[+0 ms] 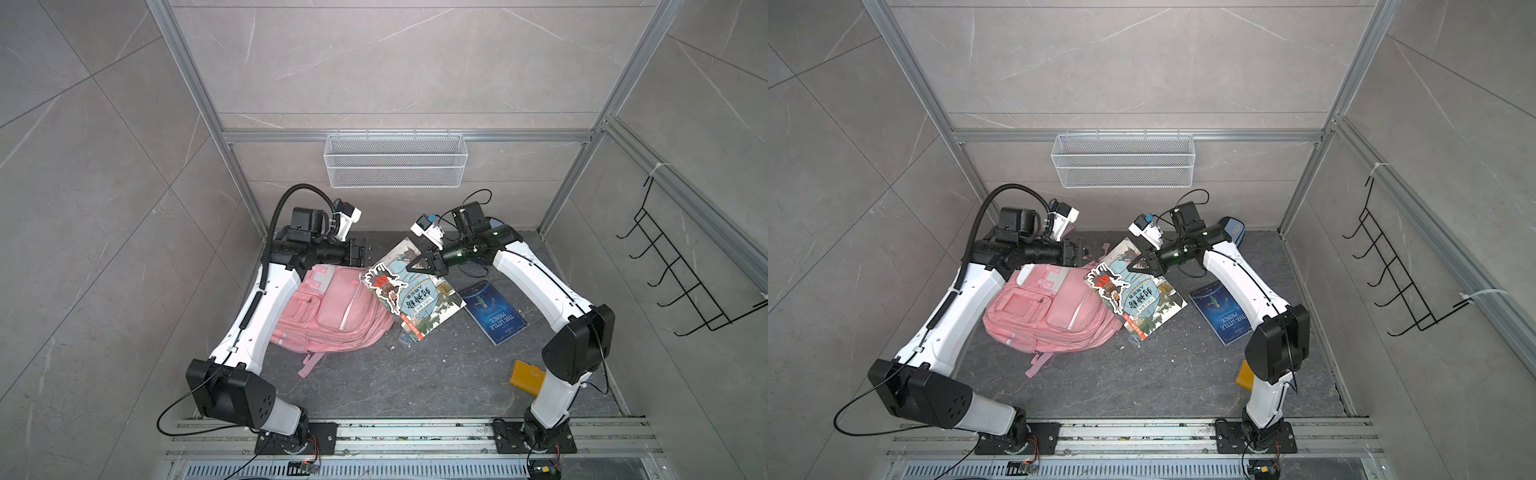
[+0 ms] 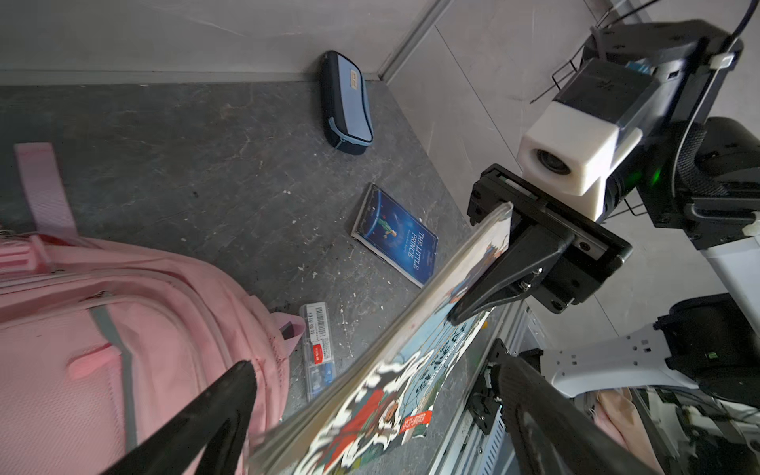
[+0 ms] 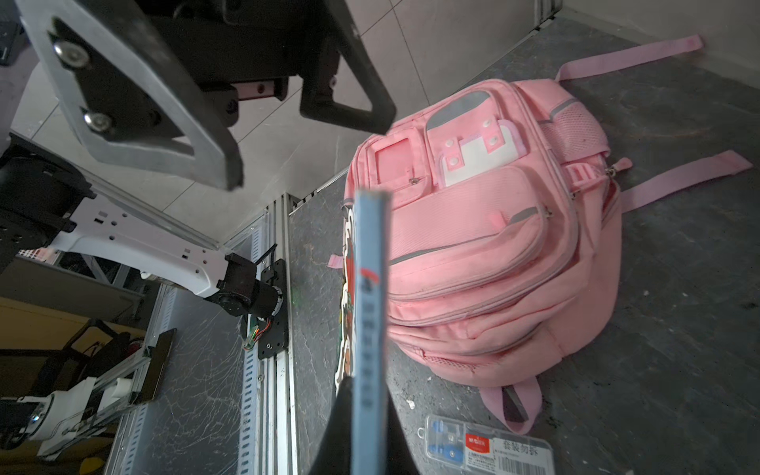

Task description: Pack the student bag

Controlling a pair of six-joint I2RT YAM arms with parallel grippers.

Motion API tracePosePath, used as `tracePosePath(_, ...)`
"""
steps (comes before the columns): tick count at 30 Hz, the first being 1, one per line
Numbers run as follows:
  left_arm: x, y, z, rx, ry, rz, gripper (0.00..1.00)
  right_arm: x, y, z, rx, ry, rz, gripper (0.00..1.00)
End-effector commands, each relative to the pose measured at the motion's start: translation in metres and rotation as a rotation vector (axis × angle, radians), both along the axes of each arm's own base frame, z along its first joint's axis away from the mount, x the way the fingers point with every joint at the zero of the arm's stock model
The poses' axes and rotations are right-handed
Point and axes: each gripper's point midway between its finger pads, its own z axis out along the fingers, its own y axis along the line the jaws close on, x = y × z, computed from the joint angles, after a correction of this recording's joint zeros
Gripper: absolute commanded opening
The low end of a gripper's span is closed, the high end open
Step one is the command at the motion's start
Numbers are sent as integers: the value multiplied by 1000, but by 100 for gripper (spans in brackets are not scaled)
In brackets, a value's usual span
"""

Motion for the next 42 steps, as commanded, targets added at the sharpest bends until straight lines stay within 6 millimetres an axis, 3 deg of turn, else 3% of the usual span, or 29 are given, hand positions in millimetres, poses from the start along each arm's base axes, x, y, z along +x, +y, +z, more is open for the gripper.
tracePosePath(1, -7, -13, 9, -23, -35, -84, 95, -13, 2, 11, 24, -9, 55, 0)
tracePosePath(6, -23, -40, -7, 5, -10, -166, 95, -20, 1, 13, 40, 3, 68, 0)
tracePosePath(9, -30, -44, -15, 16, 8, -184, 92, -24, -1, 14, 46, 2, 75, 0)
tracePosePath(25, -73, -63, -25, 13, 71, -283, 34, -37, -6, 21, 56, -8, 82, 0)
tracePosePath(30, -82, -67, -28, 2, 87, -295, 30, -40, -7, 23, 61, -3, 88, 0)
tracePosePath(35, -84, -70, -30, -8, 77, -283, 0, -43, -9, 24, 61, -4, 89, 0)
tracePosePath(40, -86, -68, -29, -21, 79, -264, 0, -39, -12, 20, 22, -23, 54, 1)
tracePosePath(42, -84, -64, -33, -10, 78, -231, 0, -32, -15, 17, -12, -22, 4, 10)
